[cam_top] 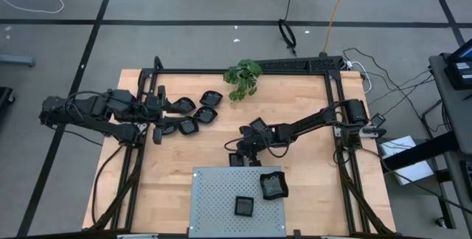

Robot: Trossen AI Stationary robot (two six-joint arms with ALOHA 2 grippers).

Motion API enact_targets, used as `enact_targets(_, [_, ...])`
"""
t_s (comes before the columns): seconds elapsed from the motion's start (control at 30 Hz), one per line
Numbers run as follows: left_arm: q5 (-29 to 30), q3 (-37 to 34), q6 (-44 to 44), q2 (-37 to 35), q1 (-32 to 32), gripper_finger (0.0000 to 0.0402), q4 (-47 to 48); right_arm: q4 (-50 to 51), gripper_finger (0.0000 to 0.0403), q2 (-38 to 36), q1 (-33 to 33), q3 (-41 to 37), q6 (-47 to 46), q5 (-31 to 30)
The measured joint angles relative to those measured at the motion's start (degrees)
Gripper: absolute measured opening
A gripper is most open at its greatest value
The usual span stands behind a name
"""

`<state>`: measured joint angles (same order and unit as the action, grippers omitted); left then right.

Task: Pick & Place Mini shaped plates
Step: Stack the square plate onto the stacked square plate on the shelf

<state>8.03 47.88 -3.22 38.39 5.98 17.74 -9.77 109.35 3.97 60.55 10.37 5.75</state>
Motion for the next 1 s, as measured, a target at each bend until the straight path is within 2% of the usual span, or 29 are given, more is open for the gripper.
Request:
enact_targets(0.43, [0.00,0.00,0.00,0.02,0.02,0.0120,0.00,-0.31,0.0001,-9.54,0.00,-0.04,1.47,-0.45])
enact_targets(0.67, [0.01,0.00,0.00,0.00,0.01,0.0120,0.00,-0.31,0.0001,-15.58,0.00,-0.02,2.79,-3.48])
enact_targets(1.0, [0.00,0.00,0.00,0.00,0.02,0.0120,0.00,-0.51,0.0000,-22.55,1.28,-0.02,2.69,-2.66])
